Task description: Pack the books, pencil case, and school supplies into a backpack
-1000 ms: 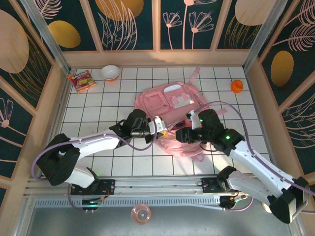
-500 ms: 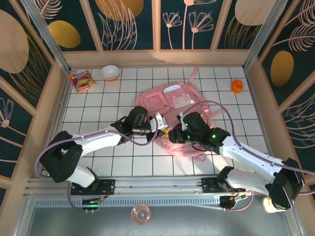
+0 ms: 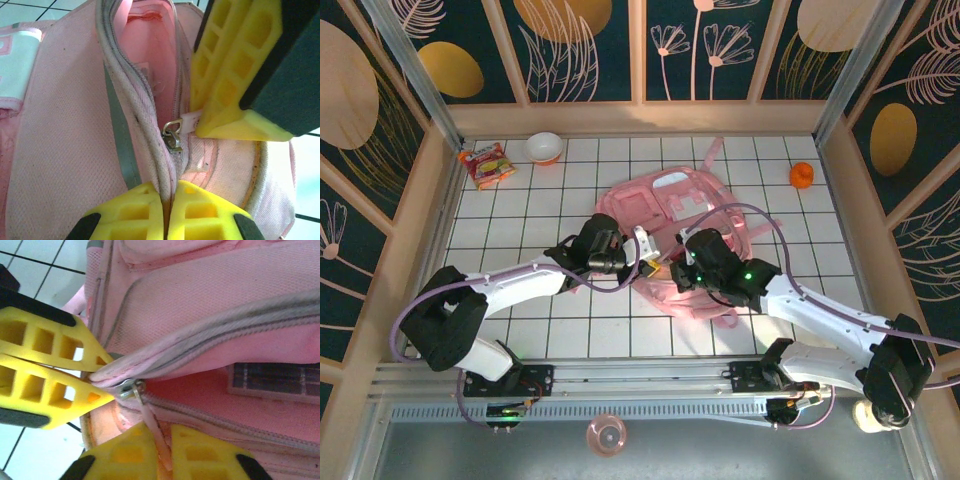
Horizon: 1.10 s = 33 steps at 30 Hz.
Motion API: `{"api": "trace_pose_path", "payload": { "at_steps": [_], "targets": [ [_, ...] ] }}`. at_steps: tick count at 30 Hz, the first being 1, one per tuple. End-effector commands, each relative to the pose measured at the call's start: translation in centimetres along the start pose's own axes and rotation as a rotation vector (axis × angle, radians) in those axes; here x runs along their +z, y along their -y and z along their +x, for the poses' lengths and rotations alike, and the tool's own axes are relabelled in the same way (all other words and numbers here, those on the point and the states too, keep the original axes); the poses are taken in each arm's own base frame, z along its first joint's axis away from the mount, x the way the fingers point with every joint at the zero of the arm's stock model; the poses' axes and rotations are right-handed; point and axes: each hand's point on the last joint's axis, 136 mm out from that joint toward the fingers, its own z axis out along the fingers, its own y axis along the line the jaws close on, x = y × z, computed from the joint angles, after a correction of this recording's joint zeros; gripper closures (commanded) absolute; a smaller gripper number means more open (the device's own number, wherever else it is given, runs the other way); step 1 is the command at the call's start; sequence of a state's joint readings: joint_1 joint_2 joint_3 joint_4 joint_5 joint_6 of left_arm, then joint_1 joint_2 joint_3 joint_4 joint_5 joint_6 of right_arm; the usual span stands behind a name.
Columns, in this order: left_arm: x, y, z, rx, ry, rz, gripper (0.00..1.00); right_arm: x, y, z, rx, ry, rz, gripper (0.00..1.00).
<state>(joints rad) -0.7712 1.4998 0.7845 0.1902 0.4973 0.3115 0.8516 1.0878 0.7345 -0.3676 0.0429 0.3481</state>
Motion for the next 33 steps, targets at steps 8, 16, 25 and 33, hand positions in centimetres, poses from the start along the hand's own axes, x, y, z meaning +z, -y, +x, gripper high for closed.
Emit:
{"api": "trace_pose_path", "payload": {
  "at_steps": [8, 16, 25, 33],
  "targets": [
    [-1.4, -1.1, 1.5, -0.038, -0.052, -0.032, 1.0, -3.0, 3.9, -3.3, 0.07, 0.095, 0.11, 1.0],
    [-3.0, -2.3, 3.8, -0.02, -0.116, -0.122, 1.0, -4.2, 8.0, -3.0, 0.187, 0.08, 0.169, 1.0],
    [-6.7, -6.0, 5.6, 0.005, -0.157, -0.348, 0.9, -2.9, 3.6, -3.4, 0.196, 0.069, -0.122, 1.0],
    [-7.1, -4.1, 0.9, 0.073, -0.103, -0.186, 0.37, -1.3, -1.2, -2.8, 0.125, -0.014, -0.262, 1.0]
  ]
}}
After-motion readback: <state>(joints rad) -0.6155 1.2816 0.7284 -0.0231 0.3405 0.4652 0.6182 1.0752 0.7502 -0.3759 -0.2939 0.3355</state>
